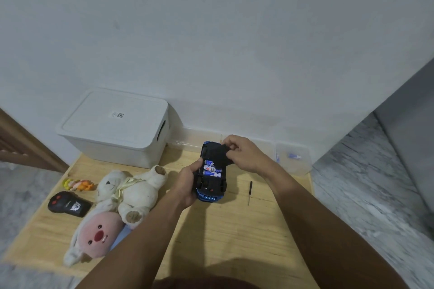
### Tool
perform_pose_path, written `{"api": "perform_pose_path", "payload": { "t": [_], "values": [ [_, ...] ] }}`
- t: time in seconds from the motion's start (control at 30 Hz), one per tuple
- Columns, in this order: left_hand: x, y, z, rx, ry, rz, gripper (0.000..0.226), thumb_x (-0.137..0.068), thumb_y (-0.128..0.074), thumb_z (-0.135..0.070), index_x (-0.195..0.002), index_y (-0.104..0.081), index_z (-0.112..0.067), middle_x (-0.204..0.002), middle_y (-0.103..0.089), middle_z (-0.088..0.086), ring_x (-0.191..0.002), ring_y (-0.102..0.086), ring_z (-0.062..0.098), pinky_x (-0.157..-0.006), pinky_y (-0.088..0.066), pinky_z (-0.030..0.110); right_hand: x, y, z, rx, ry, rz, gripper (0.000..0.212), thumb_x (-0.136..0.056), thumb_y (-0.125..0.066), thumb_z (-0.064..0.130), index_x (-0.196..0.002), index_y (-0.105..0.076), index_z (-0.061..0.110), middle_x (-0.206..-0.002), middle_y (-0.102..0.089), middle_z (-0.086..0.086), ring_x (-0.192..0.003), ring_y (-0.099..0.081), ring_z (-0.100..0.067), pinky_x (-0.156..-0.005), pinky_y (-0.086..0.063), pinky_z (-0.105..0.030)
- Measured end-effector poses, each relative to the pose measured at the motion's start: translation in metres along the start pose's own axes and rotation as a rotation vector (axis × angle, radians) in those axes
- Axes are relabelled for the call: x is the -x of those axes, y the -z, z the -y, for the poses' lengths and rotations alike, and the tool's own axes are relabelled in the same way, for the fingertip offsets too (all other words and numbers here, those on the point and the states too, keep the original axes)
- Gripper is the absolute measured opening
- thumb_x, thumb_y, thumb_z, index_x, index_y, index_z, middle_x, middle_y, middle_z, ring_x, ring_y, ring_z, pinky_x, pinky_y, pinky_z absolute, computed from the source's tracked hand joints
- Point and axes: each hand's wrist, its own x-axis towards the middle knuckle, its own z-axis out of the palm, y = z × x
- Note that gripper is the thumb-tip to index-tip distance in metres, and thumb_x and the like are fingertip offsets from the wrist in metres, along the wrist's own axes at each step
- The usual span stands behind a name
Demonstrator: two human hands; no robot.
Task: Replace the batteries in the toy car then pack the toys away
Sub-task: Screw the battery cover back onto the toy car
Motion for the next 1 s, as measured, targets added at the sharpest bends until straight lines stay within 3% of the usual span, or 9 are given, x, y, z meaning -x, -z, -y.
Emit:
{"api": "perform_pose_path", "payload": {
  "t": [0.07, 0.17, 0.3, 0.53, 0.83, 1.0],
  "values": [
    [0.001, -0.001, 0.0, 0.004, -0.001, -0.002, 0.04, -0.1, -0.043, -0.035, -0.105, -0.068, -0.005, -0.096, -0.074, 0.017, -0.08, -0.07, 0.031, -0.079, -0.054, 0.041, 0.001, -0.002, -0.002, -0.017, 0.025, 0.012, 0.025, -0.091, -0.05, 0.004, -0.099, -0.062, 0.024, -0.085, -0.059, -0.004, -0.083, -0.058, -0.023, -0.079, -0.054, -0.042],
    [0.002, -0.002, -0.001, 0.0, -0.002, 0.012, 0.039, -0.1, -0.043, -0.035, -0.104, -0.069, -0.005, -0.095, -0.074, 0.016, -0.081, -0.07, 0.03, -0.079, -0.054, 0.04, 0.002, -0.006, -0.006, -0.01, 0.064, 0.015, 0.03, -0.093, -0.051, 0.002, -0.109, -0.068, 0.022, -0.077, -0.053, 0.003, -0.074, -0.051, -0.012, -0.074, -0.046, -0.03],
    [0.003, -0.003, -0.001, 0.015, -0.007, 0.012, 0.037, -0.1, -0.042, -0.033, -0.104, -0.069, -0.007, -0.095, -0.073, 0.015, -0.083, -0.067, 0.031, -0.078, -0.053, 0.038, 0.003, -0.011, -0.009, -0.056, 0.017, -0.05, 0.03, -0.088, -0.059, -0.001, -0.112, -0.069, 0.014, -0.075, -0.065, 0.005, -0.074, -0.06, -0.002, -0.078, -0.048, -0.022],
    [0.0, -0.003, 0.0, -0.025, 0.0, -0.005, 0.036, -0.1, -0.044, -0.035, -0.101, -0.069, -0.01, -0.092, -0.073, 0.011, -0.079, -0.066, 0.028, -0.071, -0.052, 0.034, 0.001, -0.014, -0.011, -0.036, 0.039, -0.073, 0.024, -0.089, -0.06, 0.002, -0.102, -0.074, 0.017, -0.087, -0.069, -0.001, -0.069, -0.057, -0.002, -0.069, -0.047, -0.017],
    [-0.002, -0.004, 0.0, -0.044, 0.014, 0.006, 0.035, -0.099, -0.044, -0.035, -0.1, -0.068, -0.01, -0.088, -0.073, 0.01, -0.072, -0.068, 0.027, -0.067, -0.052, 0.033, -0.004, -0.014, -0.014, -0.045, 0.056, -0.055, 0.024, -0.088, -0.061, 0.002, -0.095, -0.075, 0.02, -0.087, -0.067, 0.0, -0.075, -0.056, -0.005, -0.079, -0.049, -0.025],
    [-0.002, -0.002, 0.002, -0.052, 0.026, 0.005, 0.039, -0.099, -0.045, -0.036, -0.113, -0.066, -0.007, -0.097, -0.072, 0.012, -0.077, -0.068, 0.028, -0.067, -0.053, 0.033, -0.004, -0.015, -0.017, -0.069, 0.062, -0.049, 0.024, -0.088, -0.062, 0.002, -0.094, -0.075, 0.021, -0.083, -0.066, 0.004, -0.075, -0.057, -0.005, -0.078, -0.05, -0.024]
  ]
}}
